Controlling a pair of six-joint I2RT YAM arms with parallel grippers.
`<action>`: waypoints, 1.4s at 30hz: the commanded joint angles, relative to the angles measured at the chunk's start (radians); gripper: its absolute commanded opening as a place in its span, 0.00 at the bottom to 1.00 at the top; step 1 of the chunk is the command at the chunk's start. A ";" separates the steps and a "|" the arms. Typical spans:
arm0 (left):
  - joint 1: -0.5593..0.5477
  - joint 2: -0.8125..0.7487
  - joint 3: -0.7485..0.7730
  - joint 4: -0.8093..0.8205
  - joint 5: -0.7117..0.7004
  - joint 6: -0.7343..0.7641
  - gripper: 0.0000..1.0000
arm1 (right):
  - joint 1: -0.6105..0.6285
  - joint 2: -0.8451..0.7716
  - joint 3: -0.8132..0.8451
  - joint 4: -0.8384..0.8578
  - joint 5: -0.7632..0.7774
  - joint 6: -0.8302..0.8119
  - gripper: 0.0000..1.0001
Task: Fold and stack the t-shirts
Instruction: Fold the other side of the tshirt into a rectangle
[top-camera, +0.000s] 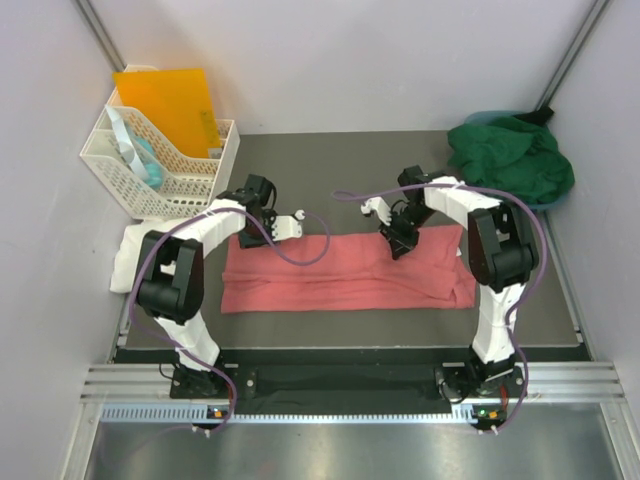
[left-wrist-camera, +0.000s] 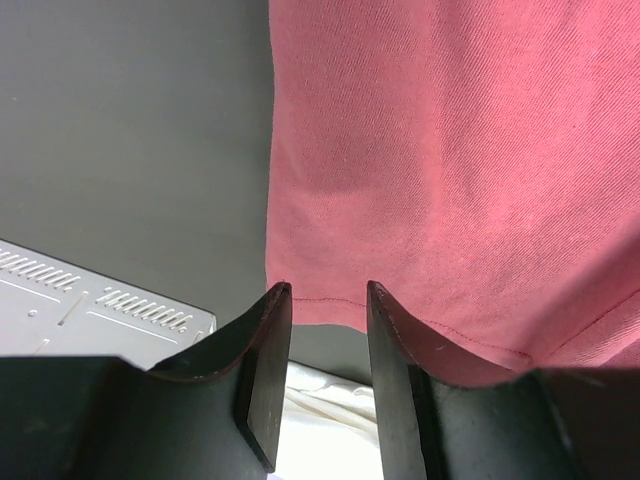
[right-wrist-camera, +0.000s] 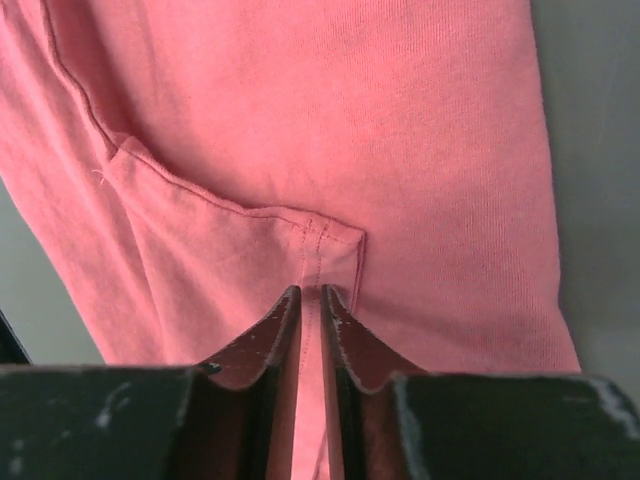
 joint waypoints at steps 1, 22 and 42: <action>-0.004 -0.009 -0.007 0.031 -0.008 -0.010 0.41 | 0.012 0.012 0.010 0.035 -0.027 0.013 0.09; -0.021 0.025 0.008 0.046 0.007 -0.003 0.40 | 0.034 -0.113 0.053 -0.044 0.010 0.011 0.00; -0.049 0.033 0.022 0.051 0.010 -0.029 0.40 | 0.032 -0.010 0.006 0.058 0.067 0.005 0.28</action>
